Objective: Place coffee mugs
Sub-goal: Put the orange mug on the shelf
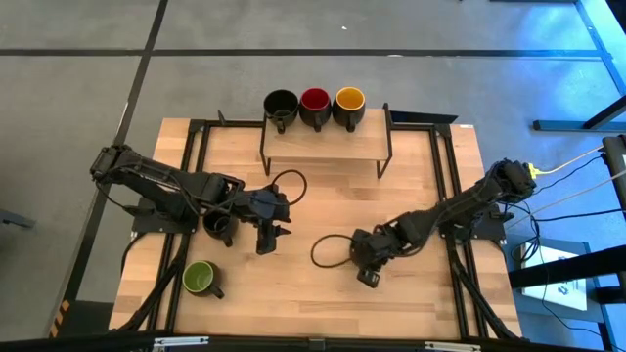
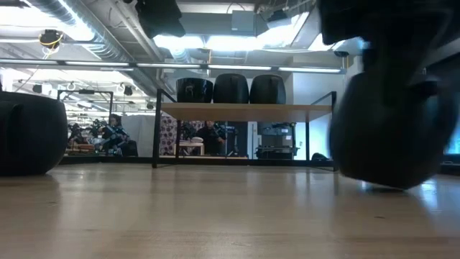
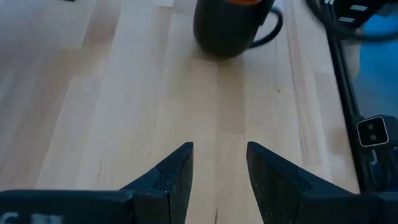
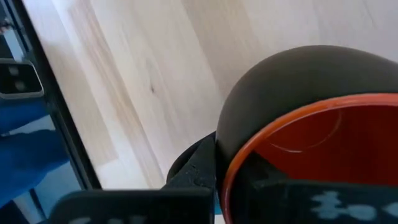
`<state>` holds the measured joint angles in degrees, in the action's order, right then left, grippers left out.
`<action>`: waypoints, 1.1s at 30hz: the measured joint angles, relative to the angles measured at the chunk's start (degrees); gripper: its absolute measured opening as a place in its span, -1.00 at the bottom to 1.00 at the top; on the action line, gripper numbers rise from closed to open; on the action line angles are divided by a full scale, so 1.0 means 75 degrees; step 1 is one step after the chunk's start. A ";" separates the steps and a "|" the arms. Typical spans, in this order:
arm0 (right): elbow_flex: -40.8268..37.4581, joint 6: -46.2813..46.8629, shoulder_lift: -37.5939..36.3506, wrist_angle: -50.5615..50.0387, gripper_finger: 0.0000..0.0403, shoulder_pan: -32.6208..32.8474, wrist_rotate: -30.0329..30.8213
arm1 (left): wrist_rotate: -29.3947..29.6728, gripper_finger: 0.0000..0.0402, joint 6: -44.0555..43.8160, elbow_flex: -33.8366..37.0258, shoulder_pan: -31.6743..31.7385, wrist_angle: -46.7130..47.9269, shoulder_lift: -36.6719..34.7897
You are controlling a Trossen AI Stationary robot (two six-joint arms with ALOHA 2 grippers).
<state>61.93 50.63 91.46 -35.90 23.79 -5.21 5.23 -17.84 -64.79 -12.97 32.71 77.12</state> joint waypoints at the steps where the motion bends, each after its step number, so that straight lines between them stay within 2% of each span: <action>1: 0.0000 -0.0023 0.0060 0.0126 -0.97 -0.0102 0.0000 | 0.0000 -0.28 -0.0001 0.0000 0.0000 0.0001 0.0000; 9: 0.0023 -0.0172 0.0276 0.0542 -0.98 -0.0900 -0.0380 | -0.0010 -0.28 -0.0004 0.0000 0.0000 0.0097 0.0006; 15: 0.0009 -0.0292 0.0291 0.0840 -0.95 -0.1049 -0.0257 | -0.0026 -0.28 -0.0001 0.0000 0.0000 0.0378 0.0012; 18: 0.0003 -0.0241 0.0297 0.0888 -0.81 -0.1028 -0.0189 | -0.0033 -0.28 -0.0001 0.0000 0.0000 0.0368 0.0012; 26: 0.0110 -0.0210 0.0147 0.0762 -0.21 -0.1128 -0.0244 | -0.0228 -0.28 0.0002 0.0000 0.0000 0.0343 0.0012; 29: 0.0367 -0.0207 -0.0124 0.0675 -0.08 -0.1030 -0.0161 | -0.0154 -0.28 0.0000 0.0003 0.0036 0.0147 0.0014; 33: 0.0722 -0.0414 -0.0793 0.0890 0.00 -0.0510 0.0185 | 0.0455 -0.28 -0.0186 0.0007 0.0034 -0.0301 0.0174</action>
<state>67.35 47.52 85.51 -29.22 19.96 -3.83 8.64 -19.23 -64.74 -12.72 30.45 78.43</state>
